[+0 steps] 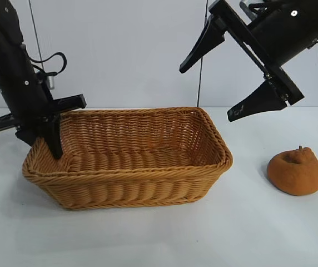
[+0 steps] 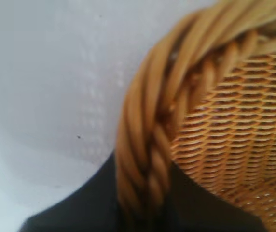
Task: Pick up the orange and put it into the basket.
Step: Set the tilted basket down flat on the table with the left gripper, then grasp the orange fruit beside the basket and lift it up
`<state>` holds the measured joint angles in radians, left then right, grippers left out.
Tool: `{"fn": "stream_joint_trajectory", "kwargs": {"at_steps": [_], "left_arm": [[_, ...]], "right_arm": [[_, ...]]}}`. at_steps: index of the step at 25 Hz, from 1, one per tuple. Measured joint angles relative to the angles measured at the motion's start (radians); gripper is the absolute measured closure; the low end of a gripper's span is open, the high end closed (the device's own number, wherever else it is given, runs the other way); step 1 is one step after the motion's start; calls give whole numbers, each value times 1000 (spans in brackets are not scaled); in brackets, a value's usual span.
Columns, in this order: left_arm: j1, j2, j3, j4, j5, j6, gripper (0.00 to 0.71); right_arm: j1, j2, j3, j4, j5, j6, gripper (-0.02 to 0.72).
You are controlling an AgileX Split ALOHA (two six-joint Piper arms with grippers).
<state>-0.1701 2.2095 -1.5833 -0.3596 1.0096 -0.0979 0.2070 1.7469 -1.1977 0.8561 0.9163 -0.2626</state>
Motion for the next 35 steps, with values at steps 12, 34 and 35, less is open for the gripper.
{"fn": "stream_joint_trajectory", "kwargs": {"at_steps": [12,34,35], "left_arm": [[0,-136,-49,97,75,6,56],[173,-335,-125,258,203,110,56],[173,-367,-88,258,203,116,56]], "right_arm": [[0,0,0,1,0,0,10],[0,0,0,1,14,-1,10],[0,0,0,1,15,-1,10]]}}
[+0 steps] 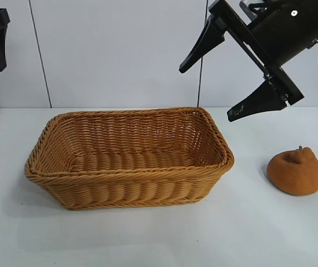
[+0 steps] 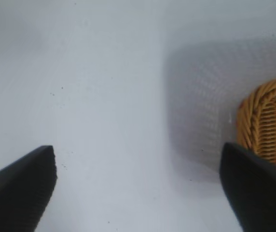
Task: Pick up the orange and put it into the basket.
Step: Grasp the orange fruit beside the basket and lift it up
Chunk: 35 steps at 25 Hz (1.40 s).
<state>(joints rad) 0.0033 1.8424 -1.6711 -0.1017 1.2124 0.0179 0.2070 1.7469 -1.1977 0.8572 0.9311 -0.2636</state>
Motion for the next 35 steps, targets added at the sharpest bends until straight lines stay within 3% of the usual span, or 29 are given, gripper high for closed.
{"fn": "stream_joint_trajectory", "kwargs": {"at_steps": [16,24,30,32,35], "left_arm": [[0,-791,788,56,3,25,56],[0,-1187,1129,49,-123,25,56],[0,-1428,1161,50,-147,25,56],[0,-1498,1165,50,-148,25,56],[0,-1622,1165,48,-148,25,56]], "right_arm": [[0,0,0,0,3,-3,10],[0,0,0,0,3,-7,10],[0,0,-6,-19,9,-14,10],[0,0,-27,-61,32,-7,10],[0,-1,-99,-169,80,51,10]]}}
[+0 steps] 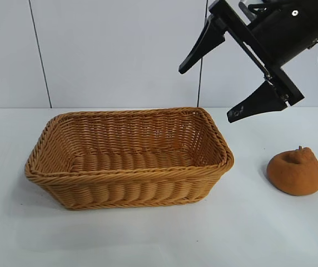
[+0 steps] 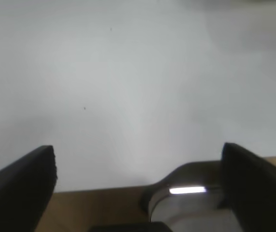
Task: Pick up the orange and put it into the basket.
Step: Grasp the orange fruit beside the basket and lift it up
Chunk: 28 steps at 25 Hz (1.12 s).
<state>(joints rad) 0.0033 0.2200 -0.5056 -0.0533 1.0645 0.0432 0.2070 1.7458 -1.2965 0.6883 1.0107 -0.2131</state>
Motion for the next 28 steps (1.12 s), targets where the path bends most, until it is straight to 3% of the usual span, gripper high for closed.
{"fn": "stream_joint_trajectory", "kwargs": {"at_steps": [5,13,19,28], "left_arm": [[0,-212,2,-1,1,0,56],[0,-224,3,-8,1,0,56],[0,-224,3,-8,1,-1,56],[0,-224,3,-10,1,-1,56]], "right_arm": [[0,-7,-125,-216,72,122,10],[-32,-8,-180,-502,143,255,10],[-141,18,-180,-547,160,266,10],[-150,160,-180,-564,114,246,10]]}}
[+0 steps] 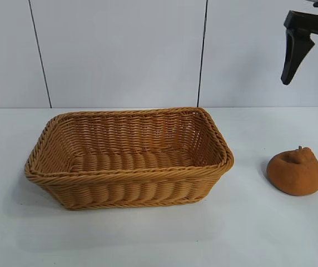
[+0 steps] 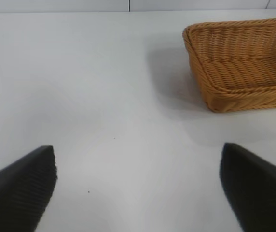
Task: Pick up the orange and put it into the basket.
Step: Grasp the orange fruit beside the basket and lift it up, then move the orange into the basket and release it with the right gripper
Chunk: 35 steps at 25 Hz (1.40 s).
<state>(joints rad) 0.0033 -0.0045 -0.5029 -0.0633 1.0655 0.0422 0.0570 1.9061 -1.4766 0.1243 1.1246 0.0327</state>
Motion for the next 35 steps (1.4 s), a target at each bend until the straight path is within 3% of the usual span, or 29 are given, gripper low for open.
{"fn": "stream_joint_trajectory", "kwargs": {"at_steps": [8,10,12,18,35], "left_arm": [[0,0,0,0,0,0,56],[0,0,0,0,0,0,56],[0,0,0,0,0,0,56],[0,0,0,0,0,0,56],[0,0,0,-1,1,0,56]], "right_arm": [[0,242,-1,0,-82,0,10],[0,278,-1,-5,-82,0,45],[0,289,-1,-12,-82,0,151],[0,274,-6,-36,-58,1,625],[0,-95,-7,-48,-2,-12,641]]}}
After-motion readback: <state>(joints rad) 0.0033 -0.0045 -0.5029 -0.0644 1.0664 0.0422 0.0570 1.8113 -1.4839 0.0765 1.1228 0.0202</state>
